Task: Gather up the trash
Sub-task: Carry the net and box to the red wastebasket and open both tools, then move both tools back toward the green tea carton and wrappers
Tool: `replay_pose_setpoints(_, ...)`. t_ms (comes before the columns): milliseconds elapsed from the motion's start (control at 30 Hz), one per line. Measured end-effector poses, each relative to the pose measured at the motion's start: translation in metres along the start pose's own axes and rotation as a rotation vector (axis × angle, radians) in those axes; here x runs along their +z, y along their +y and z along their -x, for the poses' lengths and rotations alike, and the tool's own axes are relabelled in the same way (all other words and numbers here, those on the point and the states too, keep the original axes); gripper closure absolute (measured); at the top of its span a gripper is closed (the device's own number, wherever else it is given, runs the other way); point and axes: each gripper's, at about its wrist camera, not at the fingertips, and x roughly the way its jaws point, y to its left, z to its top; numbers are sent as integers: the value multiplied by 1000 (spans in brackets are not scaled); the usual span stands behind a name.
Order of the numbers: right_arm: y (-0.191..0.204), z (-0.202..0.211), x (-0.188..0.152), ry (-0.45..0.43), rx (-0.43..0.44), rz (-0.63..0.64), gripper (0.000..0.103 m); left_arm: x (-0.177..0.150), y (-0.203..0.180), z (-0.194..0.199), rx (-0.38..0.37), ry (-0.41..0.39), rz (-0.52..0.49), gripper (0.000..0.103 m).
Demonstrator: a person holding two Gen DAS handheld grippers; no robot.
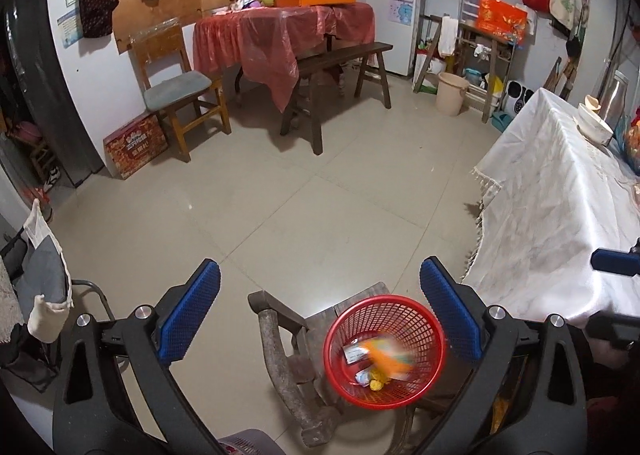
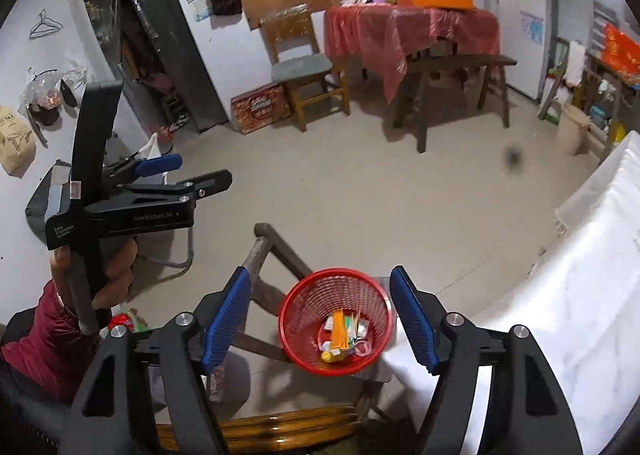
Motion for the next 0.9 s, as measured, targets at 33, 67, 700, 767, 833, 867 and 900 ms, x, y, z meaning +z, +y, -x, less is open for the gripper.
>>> replay_pose_setpoints(33,-4,4,-3,-5,-7,-2,31,0,-1,1,-4,0,-3,7)
replay_pose_setpoints(67,-6,8,-5,-12,-15,-7,31,0,-4,2,-10,0,-8,7)
replay_pose_setpoints(700,-71,94,-52,-177,-198,-133,21,4,-92,43,-102,-92,-167,7)
replay_pose_setpoints(767,-78,100,-58,-192,-228,-146,21,4,-105,46,-119,-93,-185,7)
replay_pose_setpoints(833,-85,109,-65,-213,-268,-154,21,3,-117,48,-137,-93,-201,7)
replay_pose_setpoints(867,-87,113,-68,-221,-284,-157,20,2,-126,49,-149,-93,-213,7)
replay_pose_setpoints(900,-91,119,-72,-234,-304,-161,20,2,-132,50,-157,-94,-220,7)
